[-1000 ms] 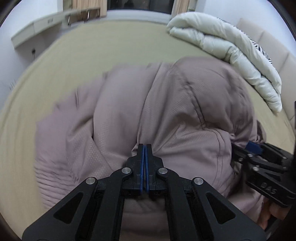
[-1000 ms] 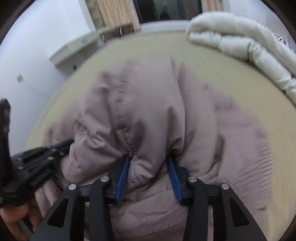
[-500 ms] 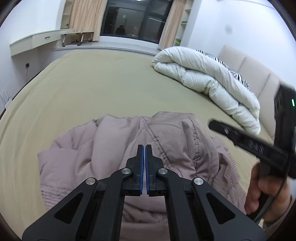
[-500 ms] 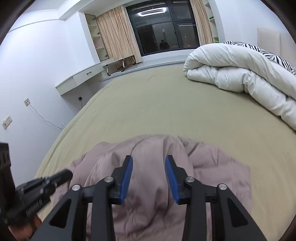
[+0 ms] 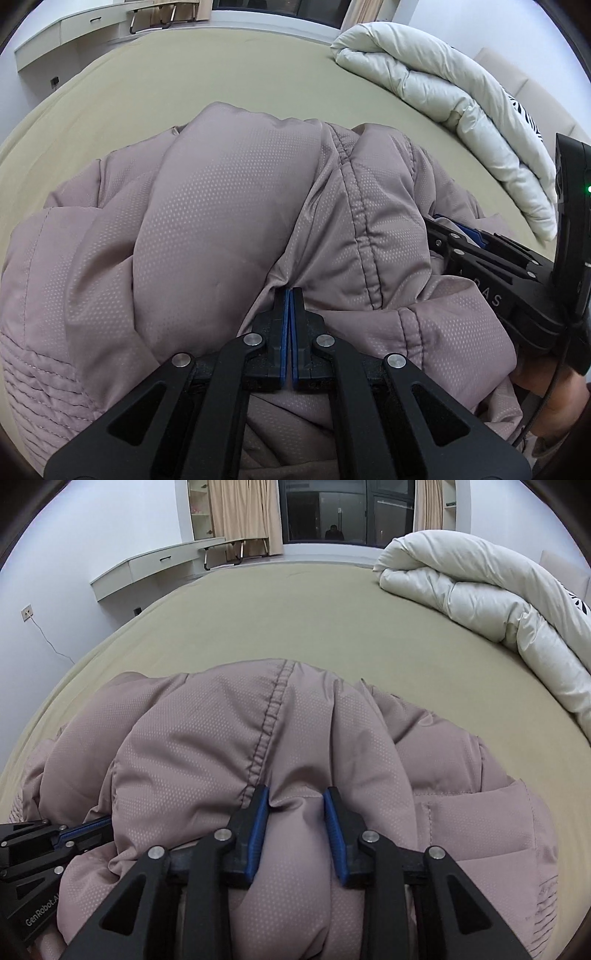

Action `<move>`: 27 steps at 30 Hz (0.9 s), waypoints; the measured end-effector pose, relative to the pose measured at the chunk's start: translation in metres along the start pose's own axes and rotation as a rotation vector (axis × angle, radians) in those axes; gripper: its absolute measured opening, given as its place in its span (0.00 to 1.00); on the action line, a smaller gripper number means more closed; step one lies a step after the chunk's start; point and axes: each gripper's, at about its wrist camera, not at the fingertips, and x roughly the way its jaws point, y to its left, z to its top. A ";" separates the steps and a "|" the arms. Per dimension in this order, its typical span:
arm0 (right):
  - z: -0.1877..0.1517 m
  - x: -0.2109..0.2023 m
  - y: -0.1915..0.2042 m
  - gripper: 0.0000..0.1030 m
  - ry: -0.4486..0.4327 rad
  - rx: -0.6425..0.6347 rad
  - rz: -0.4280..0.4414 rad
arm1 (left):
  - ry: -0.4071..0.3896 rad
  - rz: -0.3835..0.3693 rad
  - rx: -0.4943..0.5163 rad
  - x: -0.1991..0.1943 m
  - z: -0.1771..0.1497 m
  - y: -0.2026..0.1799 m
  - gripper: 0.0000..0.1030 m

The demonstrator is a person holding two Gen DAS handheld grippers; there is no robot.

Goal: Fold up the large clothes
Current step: 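Fold the hood down onto the coat body with both grippers, then release the hood and move both grippers to the coat hem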

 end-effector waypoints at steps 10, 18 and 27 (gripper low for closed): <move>-0.023 -0.097 0.024 0.32 -0.132 -0.017 0.107 | -0.137 0.017 -0.055 -0.055 -0.028 0.015 0.00; -0.041 -0.094 0.030 0.33 -0.074 -0.015 0.087 | -0.161 0.011 -0.059 -0.096 -0.037 0.022 0.00; -0.073 -0.155 0.014 0.33 -0.184 0.047 0.112 | -0.095 0.158 -0.195 -0.090 -0.062 0.081 0.00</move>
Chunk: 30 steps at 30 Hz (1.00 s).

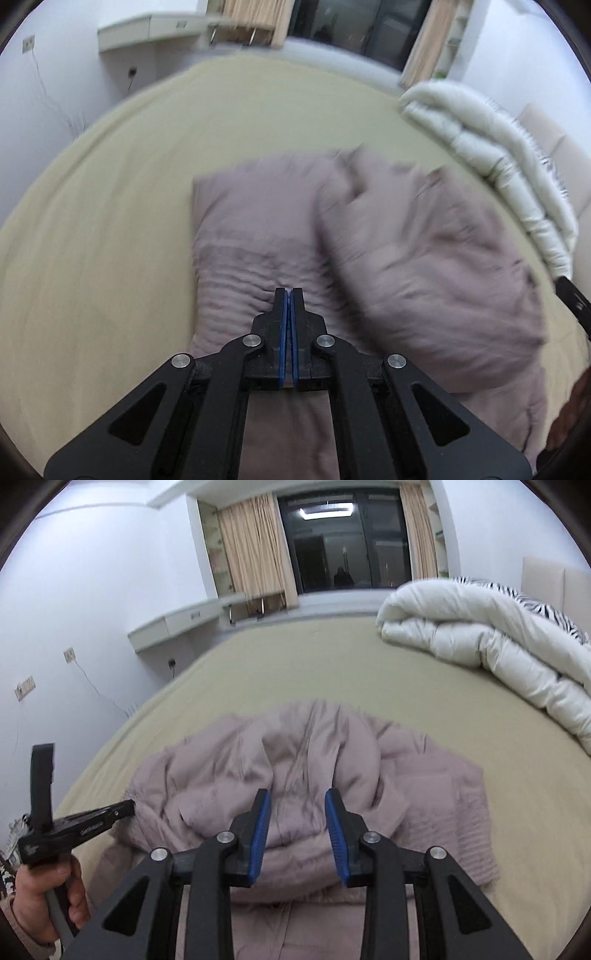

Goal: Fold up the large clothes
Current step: 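Release the hood and move both grippers to the coat hem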

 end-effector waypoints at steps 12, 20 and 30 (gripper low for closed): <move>-0.030 0.010 -0.005 0.54 0.095 0.021 -0.016 | 0.039 -0.081 -0.020 -0.016 -0.009 0.010 0.00; -0.097 -0.113 -0.049 0.85 0.019 0.174 -0.050 | 0.008 -0.124 0.026 -0.119 -0.102 0.019 0.01; -0.197 -0.195 -0.093 0.94 0.098 0.349 -0.127 | 0.111 -0.126 0.032 -0.212 -0.233 0.056 0.01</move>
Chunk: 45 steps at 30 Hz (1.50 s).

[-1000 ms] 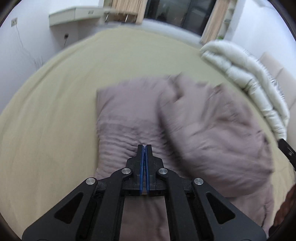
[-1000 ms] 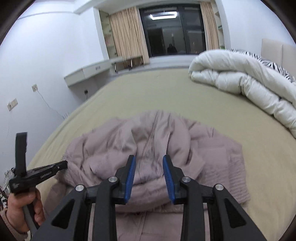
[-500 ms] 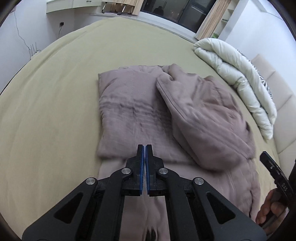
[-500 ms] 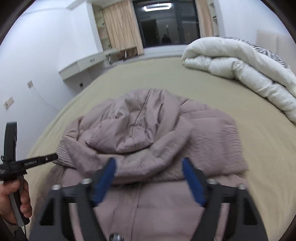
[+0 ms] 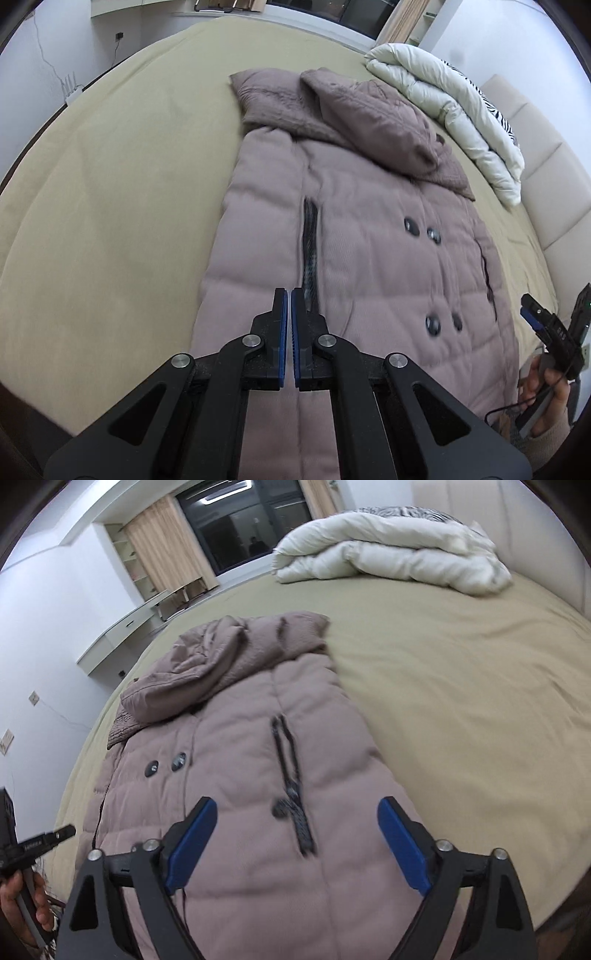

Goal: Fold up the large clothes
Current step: 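Release the hood and move both grippers to the coat hem, then grasp the coat hem edge with the left gripper while the right gripper grasps it too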

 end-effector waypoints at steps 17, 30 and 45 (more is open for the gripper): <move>-0.064 -0.044 -0.065 0.96 0.055 0.133 -0.011 | 0.087 -0.020 -0.026 -0.050 -0.098 0.051 0.80; -0.085 -0.034 -0.116 0.90 0.199 0.282 0.117 | 0.212 -0.040 -0.047 -0.030 -0.137 0.072 0.80; -0.108 -0.014 -0.123 0.65 0.352 0.314 0.277 | 0.273 -0.032 -0.062 -0.011 -0.144 0.067 0.80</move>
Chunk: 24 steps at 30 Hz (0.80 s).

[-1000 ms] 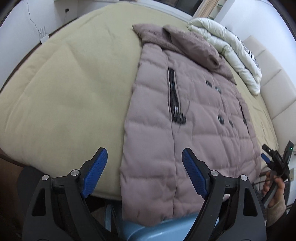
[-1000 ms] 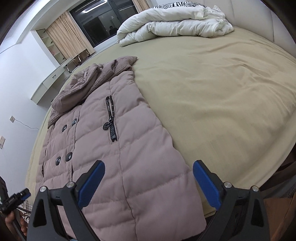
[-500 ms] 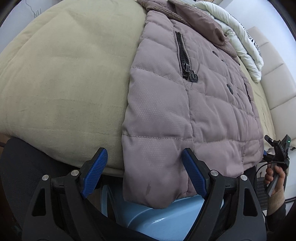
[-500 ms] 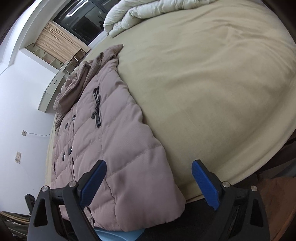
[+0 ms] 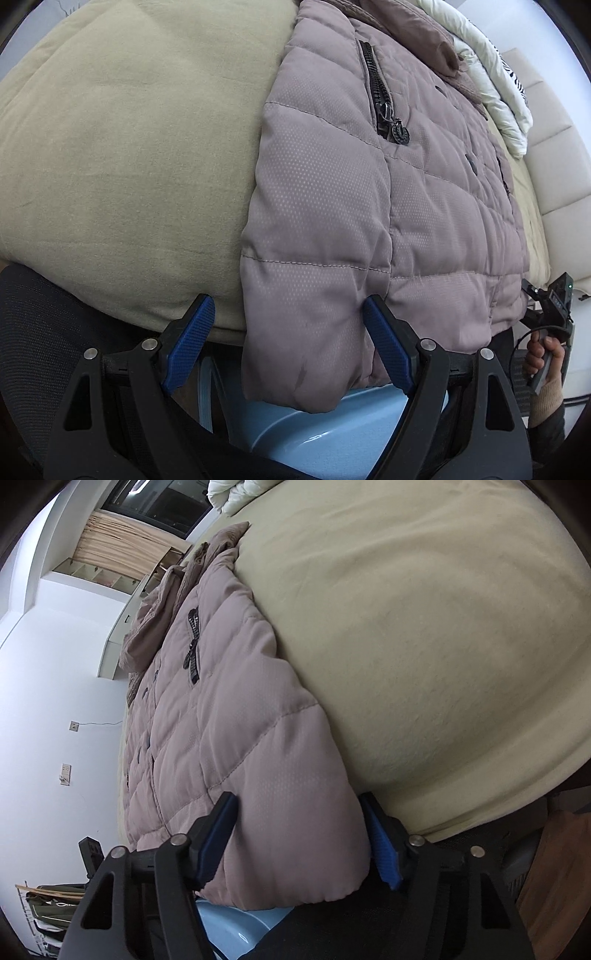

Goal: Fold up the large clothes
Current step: 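Grasp the coat hem edge with the left gripper while the right gripper grasps it too, then lift the hem and fold it up toward the hood with both grippers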

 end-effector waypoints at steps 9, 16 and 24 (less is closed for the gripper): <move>0.000 -0.005 0.016 0.25 0.000 -0.085 0.044 | 0.037 -0.060 0.008 0.006 0.001 -0.012 0.31; -0.005 -0.006 0.037 0.14 -0.036 -0.159 -0.066 | 0.013 0.000 0.070 -0.001 0.001 -0.032 0.10; -0.022 -0.014 0.081 0.11 -0.100 -0.333 -0.237 | -0.034 0.073 0.159 -0.026 -0.009 -0.048 0.06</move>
